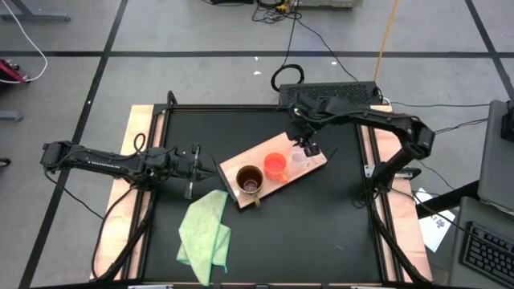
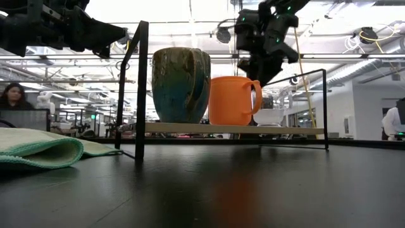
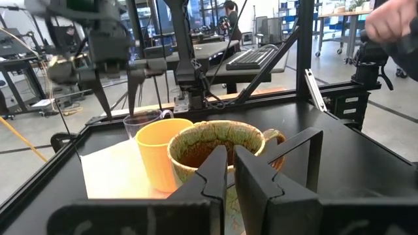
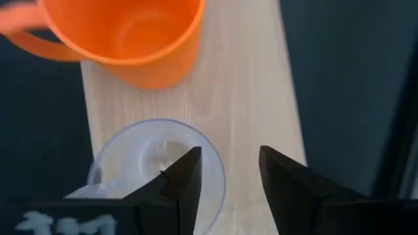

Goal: Stack small to large cups/mugs on shelf
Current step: Return to Home Position

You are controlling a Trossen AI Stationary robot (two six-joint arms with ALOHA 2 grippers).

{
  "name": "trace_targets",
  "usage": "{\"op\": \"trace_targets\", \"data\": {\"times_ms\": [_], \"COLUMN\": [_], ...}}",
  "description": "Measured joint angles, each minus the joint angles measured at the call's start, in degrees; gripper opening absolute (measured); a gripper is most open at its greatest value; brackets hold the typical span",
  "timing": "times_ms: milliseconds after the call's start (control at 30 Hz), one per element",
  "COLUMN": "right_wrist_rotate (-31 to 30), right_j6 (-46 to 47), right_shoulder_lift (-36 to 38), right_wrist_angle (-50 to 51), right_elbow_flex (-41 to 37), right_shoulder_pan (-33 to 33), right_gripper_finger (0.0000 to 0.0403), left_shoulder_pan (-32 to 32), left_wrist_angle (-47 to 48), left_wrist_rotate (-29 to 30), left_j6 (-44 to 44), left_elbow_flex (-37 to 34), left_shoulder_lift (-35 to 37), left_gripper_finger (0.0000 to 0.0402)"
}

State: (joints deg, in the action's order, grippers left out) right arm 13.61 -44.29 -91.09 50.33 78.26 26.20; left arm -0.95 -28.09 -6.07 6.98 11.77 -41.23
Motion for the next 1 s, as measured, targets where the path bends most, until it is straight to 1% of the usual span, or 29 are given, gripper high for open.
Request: {"op": "trace_targets", "data": {"times_ms": [133, 233, 367, 433, 500, 600, 733, 800, 1000], "right_wrist_rotate": [0.67, 5.91, 12.44, 13.66, 13.66, 13.7, 13.7, 13.71, 14.03], "right_j6": [2.11, 3.04, 2.86, 2.81, 2.83, 4.09, 6.51, 8.13, 14.45], "right_shoulder_lift": [3.88, 6.56, 9.93, 11.35, 13.56, 17.53, 23.85, 27.51, 37.98], "right_wrist_angle": [-0.08, 0.02, 0.02, -0.23, -1.93, -5.86, -11.62, -14.01, -18.99], "right_elbow_flex": [0.0, 0.01, 0.02, -0.1, -1.89, -6.13, -13.59, -17.28, -25.51], "right_shoulder_pan": [-0.02, -0.02, -0.04, -0.07, -0.07, -0.05, -0.07, -0.05, -0.07], "right_gripper_finger": [0.0138, 0.0116, 0.0063, 0.0028, 0.0008, 0.0009, 0.0002, 0.0001, 0.0], "left_shoulder_pan": [0.0, 0.0, 0.01, 0.0, 0.0, 0.0, 0.0, 0.0, -0.03], "left_wrist_angle": [-0.01, -0.01, -0.01, -0.09, -0.45, -0.44, 1.11, 2.56, 12.49], "left_wrist_rotate": [0.0, 0.0, 0.0, 0.0, 0.0, 0.0, 0.04, 0.31, 6.22], "left_j6": [0.0, 0.0, 0.01, 0.14, 0.96, 3.15, 4.99, 5.71, 5.41], "left_elbow_flex": [0.0, 0.0, 0.0, 0.0, 0.0, 0.0, 0.0, 0.0, 0.0], "left_shoulder_lift": [0.0, 0.0, 0.0, 0.0, 0.0, 0.81, 3.45, 5.43, 13.34], "left_gripper_finger": [0.0031, 0.0031, 0.0031, 0.0031, 0.003, 0.0029, 0.0005, 0.0005, 0.0002]}}
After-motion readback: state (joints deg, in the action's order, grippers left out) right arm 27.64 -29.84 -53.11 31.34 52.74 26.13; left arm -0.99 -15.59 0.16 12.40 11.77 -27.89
